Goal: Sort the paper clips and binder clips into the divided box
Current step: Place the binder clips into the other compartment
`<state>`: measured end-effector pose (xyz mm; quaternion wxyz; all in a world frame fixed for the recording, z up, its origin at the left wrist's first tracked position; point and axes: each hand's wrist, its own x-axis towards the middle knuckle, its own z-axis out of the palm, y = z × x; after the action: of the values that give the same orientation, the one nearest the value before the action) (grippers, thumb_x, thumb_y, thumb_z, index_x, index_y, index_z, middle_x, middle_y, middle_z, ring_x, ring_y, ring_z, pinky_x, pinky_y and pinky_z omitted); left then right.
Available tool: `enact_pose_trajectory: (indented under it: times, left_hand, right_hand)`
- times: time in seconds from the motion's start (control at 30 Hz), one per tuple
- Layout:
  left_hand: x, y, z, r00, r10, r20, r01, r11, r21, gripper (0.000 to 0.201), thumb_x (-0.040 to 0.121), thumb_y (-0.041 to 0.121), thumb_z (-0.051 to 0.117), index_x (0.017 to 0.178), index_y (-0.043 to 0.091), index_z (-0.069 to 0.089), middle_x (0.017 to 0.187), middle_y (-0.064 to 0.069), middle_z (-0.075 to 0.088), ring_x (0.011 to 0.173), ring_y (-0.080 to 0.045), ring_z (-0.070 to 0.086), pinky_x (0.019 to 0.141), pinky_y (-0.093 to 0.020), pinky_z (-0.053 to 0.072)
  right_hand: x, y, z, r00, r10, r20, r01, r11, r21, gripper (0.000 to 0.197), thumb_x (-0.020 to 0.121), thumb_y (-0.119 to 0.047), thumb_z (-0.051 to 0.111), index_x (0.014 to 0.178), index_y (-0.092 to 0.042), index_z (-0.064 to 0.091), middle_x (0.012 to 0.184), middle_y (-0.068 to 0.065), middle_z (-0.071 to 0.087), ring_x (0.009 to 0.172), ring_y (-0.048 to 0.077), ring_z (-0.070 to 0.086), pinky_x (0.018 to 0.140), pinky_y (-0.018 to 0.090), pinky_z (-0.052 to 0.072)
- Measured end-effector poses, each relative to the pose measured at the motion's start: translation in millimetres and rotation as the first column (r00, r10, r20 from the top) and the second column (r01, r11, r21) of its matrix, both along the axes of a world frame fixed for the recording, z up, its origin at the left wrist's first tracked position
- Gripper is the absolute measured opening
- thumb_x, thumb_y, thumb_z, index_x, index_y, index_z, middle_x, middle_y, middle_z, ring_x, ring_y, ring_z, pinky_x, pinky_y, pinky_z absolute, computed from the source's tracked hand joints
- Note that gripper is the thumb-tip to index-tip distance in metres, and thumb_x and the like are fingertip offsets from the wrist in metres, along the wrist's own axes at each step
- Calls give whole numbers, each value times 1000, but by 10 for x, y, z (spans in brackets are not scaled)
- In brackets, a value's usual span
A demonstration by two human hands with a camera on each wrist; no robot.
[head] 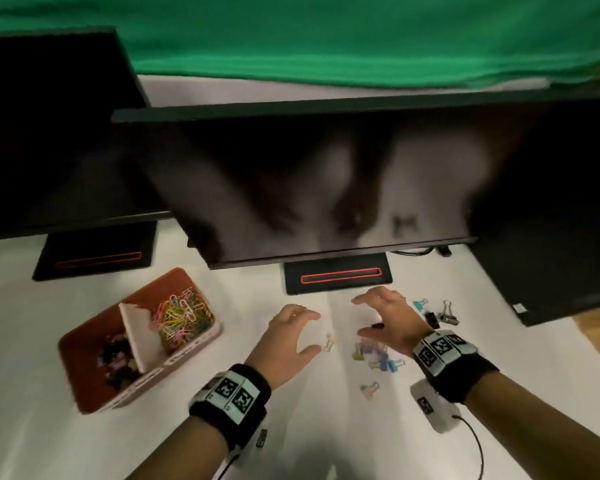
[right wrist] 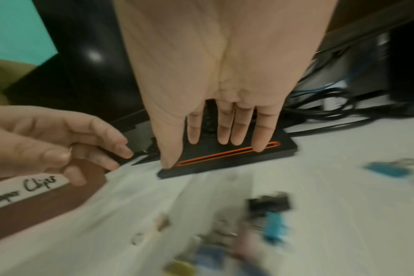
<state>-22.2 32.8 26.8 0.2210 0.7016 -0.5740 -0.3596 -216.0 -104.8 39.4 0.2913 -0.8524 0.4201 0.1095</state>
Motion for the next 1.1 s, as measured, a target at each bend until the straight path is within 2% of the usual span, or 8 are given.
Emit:
enact_pose_trajectory:
  times: [0.13, 0.33, 0.5, 0.6, 0.7, 0.8, 0.93, 1.1]
  left_hand:
    - [-472, -245, -254, 996, -55, 76, 41, 985, 165, 57, 79, 40, 64, 130, 30, 41, 143, 3, 27, 129, -18, 31, 109, -30, 31]
    - [-947, -462, -470, 963, -8, 271, -34, 988, 153, 55, 69, 55, 63, 115, 28, 50, 123, 4, 36, 111, -17, 38, 90, -33, 45]
    - [-1054, -493, -559, 966, 106, 235, -128, 988, 81, 25, 83, 28, 63, 105, 20, 57, 122, 2, 38, 110, -15, 38, 95, -25, 42]
    - [-964, -442, -578, 971, 163, 175, -178, 981, 74, 24, 82, 14, 65, 105, 17, 60, 118, 3, 41, 106, -12, 45, 95, -15, 36]
    - [-849, -384, -553, 963, 247, 107, -258, 961, 102, 31, 77, 9, 70, 106, 14, 61, 111, 3, 44, 92, -11, 53, 87, -16, 42]
    - [-782, -352, -558, 958, 276, 84, -284, 953, 104, 25, 72, 8, 73, 95, 11, 65, 98, 2, 48, 83, -15, 56, 82, -24, 49]
    - [-760, -366, -562, 966, 242, 91, -253, 959, 131, 14, 71, 8, 73, 80, 12, 62, 89, -1, 51, 79, -18, 55, 75, -24, 45]
    - [-748, -366, -560, 971, 220, 89, -231, 963, 141, 23, 72, 8, 72, 73, 18, 52, 79, 0, 53, 74, -19, 53, 67, -20, 41]
  right_hand:
    - [-441, -124, -62, 986, 105, -127, -92, 990, 108, 65, 80, -28, 68, 138, -32, 38, 152, 1, 28, 134, 24, 35, 113, 39, 32]
    - [-591, -221, -331, 945, 293, -143, -282, 955, 88, 64, 80, -29, 68, 137, -38, 40, 154, -1, 20, 137, 27, 25, 113, 45, 29]
    - [-575, -266, -438, 952, 306, 0, -305, 950, 65, 38, 85, -28, 62, 124, -26, 58, 142, 4, 36, 127, 25, 36, 107, 38, 35]
    - [-550, -292, -484, 948, 316, 42, -318, 944, 84, 31, 86, -25, 62, 116, -21, 63, 130, 5, 45, 117, 25, 40, 100, 37, 39]
    - [-530, -297, -527, 948, 314, 50, -317, 946, 68, 32, 84, -29, 63, 115, -20, 61, 120, 6, 49, 111, 25, 41, 93, 35, 41]
    - [-505, -287, -530, 953, 298, 46, -301, 951, 68, 33, 84, -32, 63, 114, -19, 58, 116, 6, 50, 109, 23, 43, 91, 33, 42]
    - [-475, -273, -523, 949, 299, 100, -307, 948, 80, 24, 85, -25, 64, 107, -16, 62, 113, 4, 51, 104, 22, 49, 94, 33, 45]
    - [-448, -234, -542, 929, 354, 104, -361, 931, 60, 20, 87, -24, 61, 107, -21, 66, 113, 3, 52, 104, 21, 49, 92, 29, 44]
